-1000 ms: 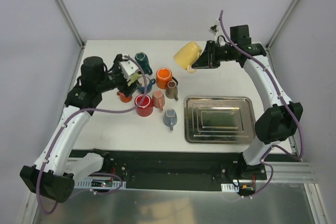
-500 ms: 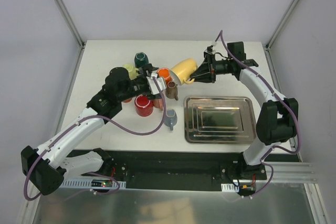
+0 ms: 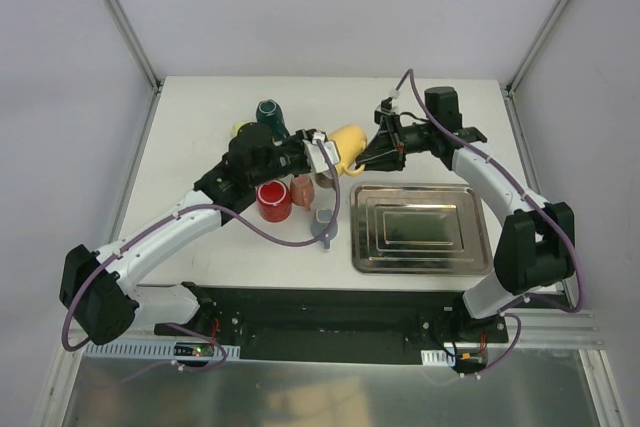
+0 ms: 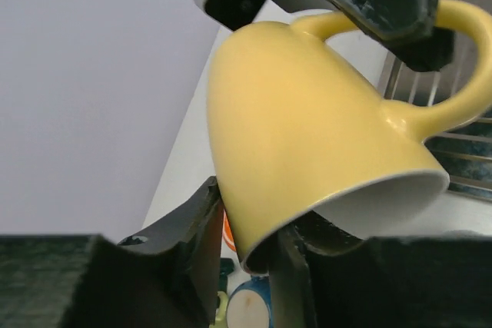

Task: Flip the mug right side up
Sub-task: Turn over the cup at the center of the board, then place the cup on the tray.

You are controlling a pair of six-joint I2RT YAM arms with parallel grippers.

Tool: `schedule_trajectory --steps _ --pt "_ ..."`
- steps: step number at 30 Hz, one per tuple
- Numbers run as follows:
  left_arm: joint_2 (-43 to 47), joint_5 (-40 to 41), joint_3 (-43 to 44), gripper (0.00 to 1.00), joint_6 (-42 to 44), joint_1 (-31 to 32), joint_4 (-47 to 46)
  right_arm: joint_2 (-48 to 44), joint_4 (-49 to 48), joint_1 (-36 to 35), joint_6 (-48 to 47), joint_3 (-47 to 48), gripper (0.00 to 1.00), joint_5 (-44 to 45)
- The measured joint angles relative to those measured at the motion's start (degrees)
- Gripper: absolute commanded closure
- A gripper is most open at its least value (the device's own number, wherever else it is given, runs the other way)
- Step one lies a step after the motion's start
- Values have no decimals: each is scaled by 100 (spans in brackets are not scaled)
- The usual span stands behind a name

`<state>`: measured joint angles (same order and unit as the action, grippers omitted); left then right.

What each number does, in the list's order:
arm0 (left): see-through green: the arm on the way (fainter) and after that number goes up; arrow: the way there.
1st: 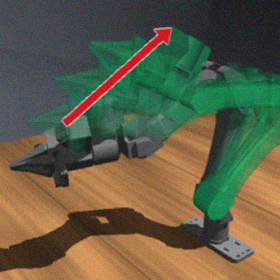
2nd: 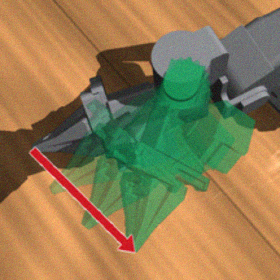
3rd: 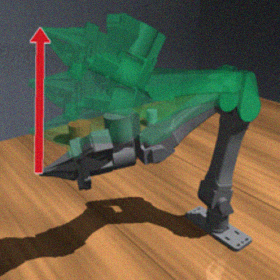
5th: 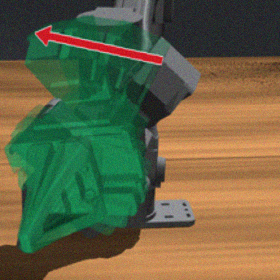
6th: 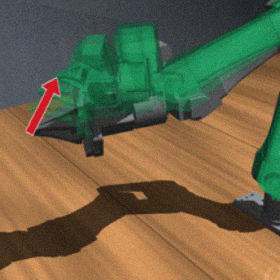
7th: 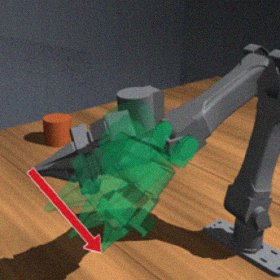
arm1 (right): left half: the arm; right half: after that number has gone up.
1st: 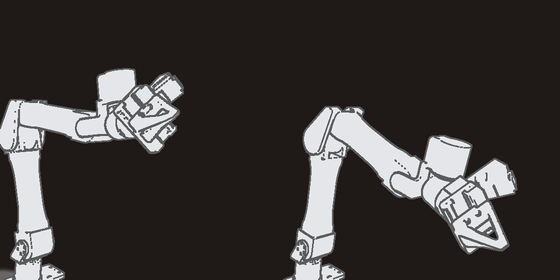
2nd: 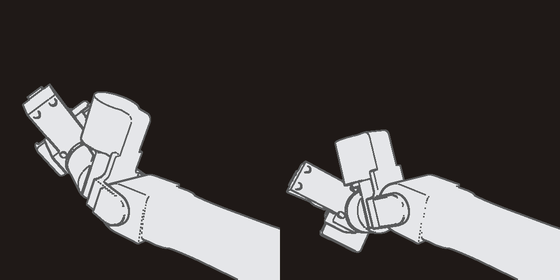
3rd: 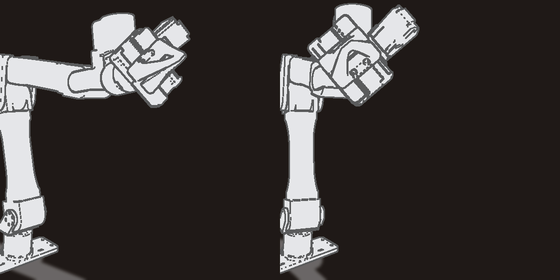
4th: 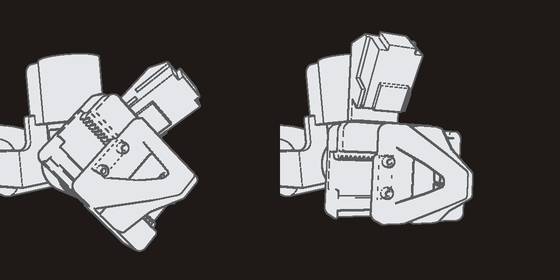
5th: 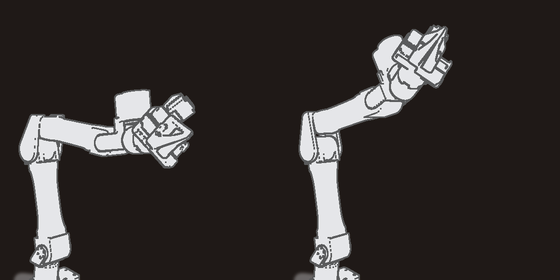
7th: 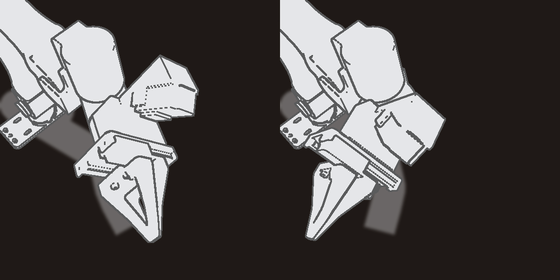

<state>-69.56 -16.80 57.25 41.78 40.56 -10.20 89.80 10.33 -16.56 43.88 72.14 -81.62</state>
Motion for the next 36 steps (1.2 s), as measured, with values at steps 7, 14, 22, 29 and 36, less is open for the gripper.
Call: schedule_trajectory --steps 7,14,22,29,36 --pt "-258 85 389 100 -175 42 125 -20 -74 50 382 -332 48 -107" --pt "-1128 -63 1751 100 -728 72 2175 -319 -83 1342 -9 -651 28 31" --pt "-2876 -295 3930 100 -691 76 4712 -861 1633 2618 -1961 -601 26 1023" --pt "-4081 -313 5012 100 13 264 5713 -2426 2686 2907 -3565 -525 23 3694" --pt "-4966 -4 5840 100 1241 791 6260 -2774 2828 3606 -3477 -568 23 5130"
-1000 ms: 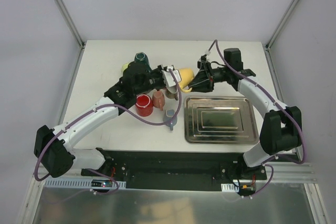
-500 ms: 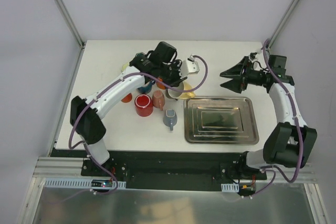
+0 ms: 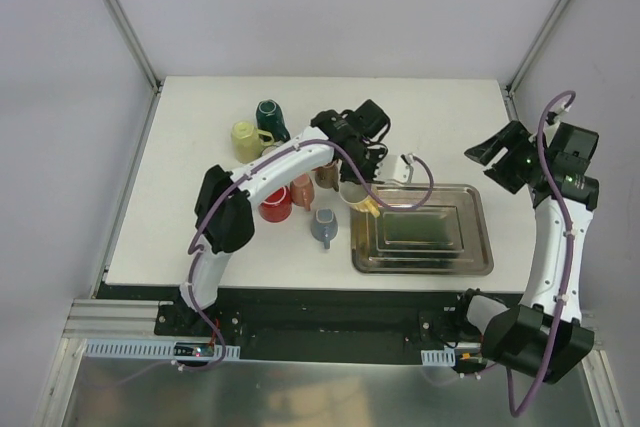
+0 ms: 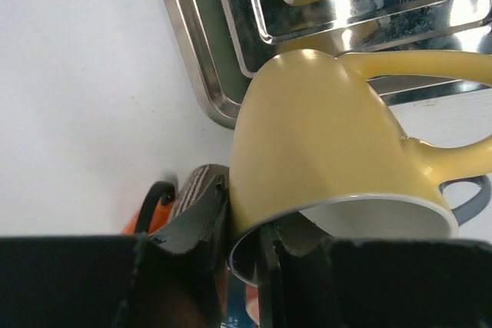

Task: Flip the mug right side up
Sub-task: Place the cup on the tray.

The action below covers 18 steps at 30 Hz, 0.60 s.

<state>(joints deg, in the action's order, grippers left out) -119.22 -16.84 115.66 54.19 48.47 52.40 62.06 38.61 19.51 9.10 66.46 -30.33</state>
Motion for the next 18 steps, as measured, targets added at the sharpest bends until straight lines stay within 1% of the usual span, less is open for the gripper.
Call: schedule_trajectory --steps 6,10,15,18 --pt "-245 304 59 100 1086 302 114 26 22 293 249 -227 23 125" --pt "-372 439 57 100 1613 404 120 24 28 361 352 -262 23 101" --pt "-621 553 140 100 1910 409 153 9 24 422 468 -319 24 15" --pt "-789 584 354 100 1991 411 184 2 28 474 529 -398 24 -50"
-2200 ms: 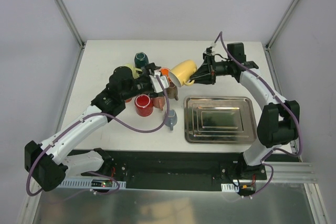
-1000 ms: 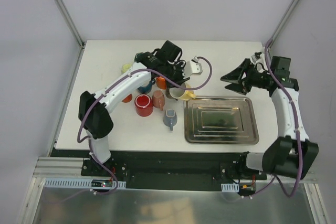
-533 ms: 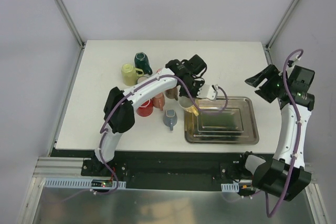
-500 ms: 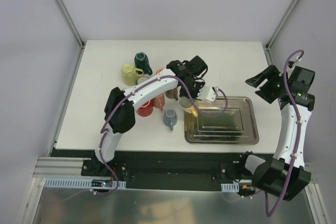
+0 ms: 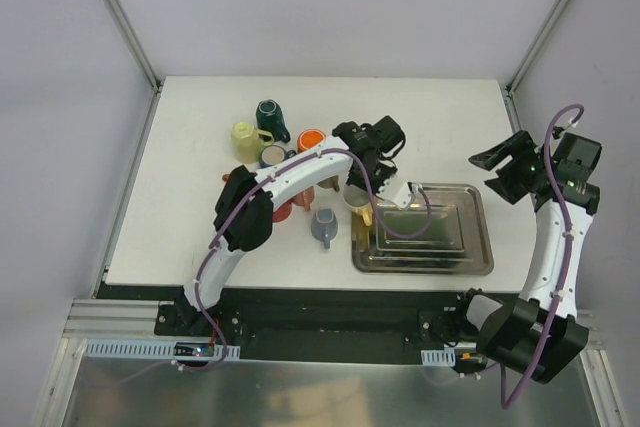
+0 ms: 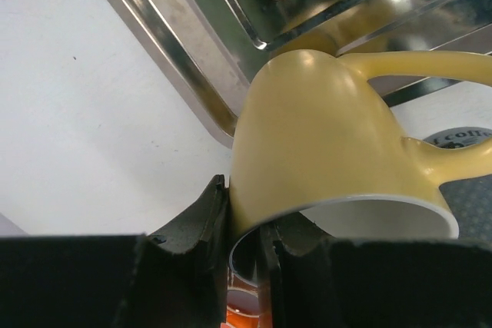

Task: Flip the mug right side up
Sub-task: Place the cup on the tray.

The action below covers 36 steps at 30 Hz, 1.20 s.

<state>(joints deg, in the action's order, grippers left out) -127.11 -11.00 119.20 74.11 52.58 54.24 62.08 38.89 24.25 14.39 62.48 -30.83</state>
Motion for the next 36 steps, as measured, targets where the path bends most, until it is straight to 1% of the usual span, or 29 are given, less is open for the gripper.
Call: schedule_trajectory --steps 9,12,13,15,16,17,19,25,34,35,36 --pt "-492 116 544 100 184 0 2 -55 -15 96 299 -330 24 -214" --pt "-516 118 595 100 229 0 39 -59 -31 96 354 -339 24 -282" --pt "-522 118 603 91 245 0 39 -59 -48 96 365 -339 24 -306" --pt "-522 120 603 52 267 2 48 -59 -76 98 400 -341 24 -334" --pt "-525 120 603 45 295 2 46 -59 -85 103 415 -341 24 -354" --pt "-527 127 605 40 280 4 50 -59 -96 105 435 -343 24 -378" --pt "-544 127 621 36 295 22 57 -59 -105 111 463 -348 24 -415" --pt "-577 70 796 34 227 35 -66 -59 -111 197 498 -348 24 -450" --pt "-575 61 809 29 -48 33 -258 -26 -157 289 516 -389 23 -575" --pt "-575 61 833 23 -144 33 -249 -26 -170 291 509 -389 23 -614" --pt "-566 61 874 6 -264 33 -249 -26 -186 291 501 -389 22 -643"
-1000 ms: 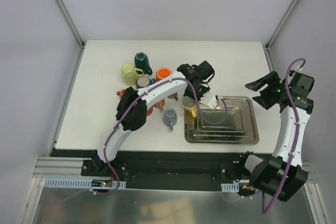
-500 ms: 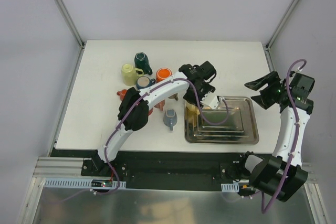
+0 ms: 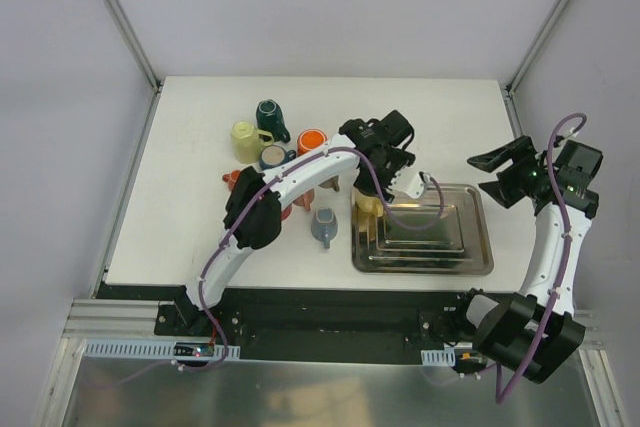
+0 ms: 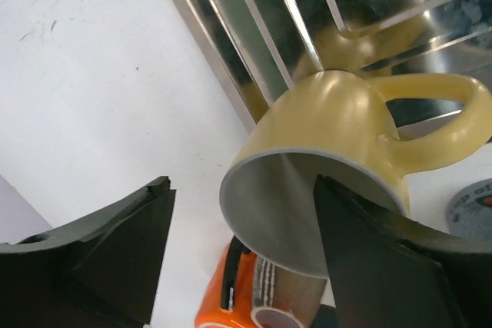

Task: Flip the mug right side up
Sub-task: Place the cup on the tray, then turn over the cup at the center of the board.

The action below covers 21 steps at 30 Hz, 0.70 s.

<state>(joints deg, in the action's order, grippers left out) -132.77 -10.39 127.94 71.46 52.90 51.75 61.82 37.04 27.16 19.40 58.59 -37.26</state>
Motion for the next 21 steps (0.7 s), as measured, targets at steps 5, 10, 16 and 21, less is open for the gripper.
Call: schedule_trajectory --steps 5,10,16,21 --pt "494 -46 37 1 -758 0 2 0 -13 0 -365 0 20 -55" --pt "2277 -17 -455 1 -2409 0 -125 0 7 -74 -997 0 20 -92" --pt "4559 1246 -1696 1 -5324 -11 -402 26 363 -1497 -2321 334 25 55" --pt "5565 1128 -2896 1 -6050 -278 -157 122 605 -2863 -2896 461 30 83"
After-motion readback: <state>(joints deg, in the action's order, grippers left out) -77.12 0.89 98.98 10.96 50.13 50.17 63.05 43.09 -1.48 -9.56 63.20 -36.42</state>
